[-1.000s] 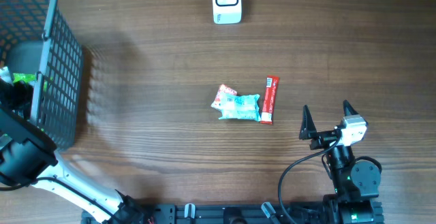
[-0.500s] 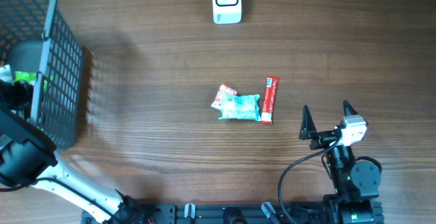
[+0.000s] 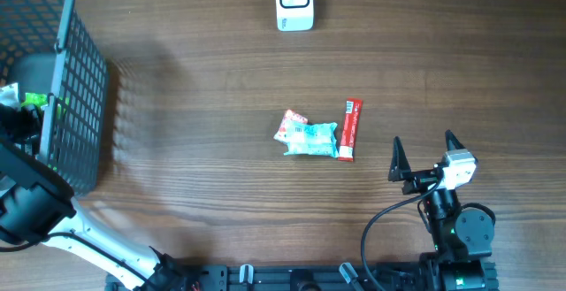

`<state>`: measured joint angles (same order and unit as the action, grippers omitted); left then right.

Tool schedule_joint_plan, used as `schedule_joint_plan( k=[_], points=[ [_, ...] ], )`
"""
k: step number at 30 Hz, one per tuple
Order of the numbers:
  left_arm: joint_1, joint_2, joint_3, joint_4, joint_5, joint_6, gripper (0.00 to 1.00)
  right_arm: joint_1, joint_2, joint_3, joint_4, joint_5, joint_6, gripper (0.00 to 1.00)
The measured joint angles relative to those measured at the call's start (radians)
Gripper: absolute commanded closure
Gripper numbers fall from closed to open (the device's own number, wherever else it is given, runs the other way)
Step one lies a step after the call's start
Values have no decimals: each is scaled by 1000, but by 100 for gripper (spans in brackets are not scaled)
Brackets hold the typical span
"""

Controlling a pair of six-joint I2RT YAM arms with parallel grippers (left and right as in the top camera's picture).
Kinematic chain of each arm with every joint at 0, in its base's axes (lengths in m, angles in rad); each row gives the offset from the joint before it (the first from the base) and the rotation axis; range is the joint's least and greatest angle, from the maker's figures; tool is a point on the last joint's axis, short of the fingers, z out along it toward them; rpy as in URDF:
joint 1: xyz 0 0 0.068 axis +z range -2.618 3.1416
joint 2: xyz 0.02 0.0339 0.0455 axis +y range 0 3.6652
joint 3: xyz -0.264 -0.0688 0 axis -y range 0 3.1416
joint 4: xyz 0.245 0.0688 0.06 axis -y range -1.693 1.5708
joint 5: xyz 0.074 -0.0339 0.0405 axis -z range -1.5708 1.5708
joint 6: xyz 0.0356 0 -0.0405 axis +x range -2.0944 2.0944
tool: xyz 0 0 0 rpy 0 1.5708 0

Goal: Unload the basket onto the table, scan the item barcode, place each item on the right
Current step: 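Reach the left gripper into the basket and grasp the green snack bag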

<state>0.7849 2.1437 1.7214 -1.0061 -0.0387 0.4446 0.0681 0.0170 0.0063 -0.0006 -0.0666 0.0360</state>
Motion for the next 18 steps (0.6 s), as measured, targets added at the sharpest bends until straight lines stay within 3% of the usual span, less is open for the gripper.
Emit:
schedule_joint_plan(
  k=[15, 18],
  points=[
    [-3, 20, -29, 49, -32, -1, 0, 0, 3, 0, 0, 0, 0, 0],
    [-4, 10, -55, 84, -42, 0, 16, 0, 3, 0, 0, 0, 0, 0]
  ],
)
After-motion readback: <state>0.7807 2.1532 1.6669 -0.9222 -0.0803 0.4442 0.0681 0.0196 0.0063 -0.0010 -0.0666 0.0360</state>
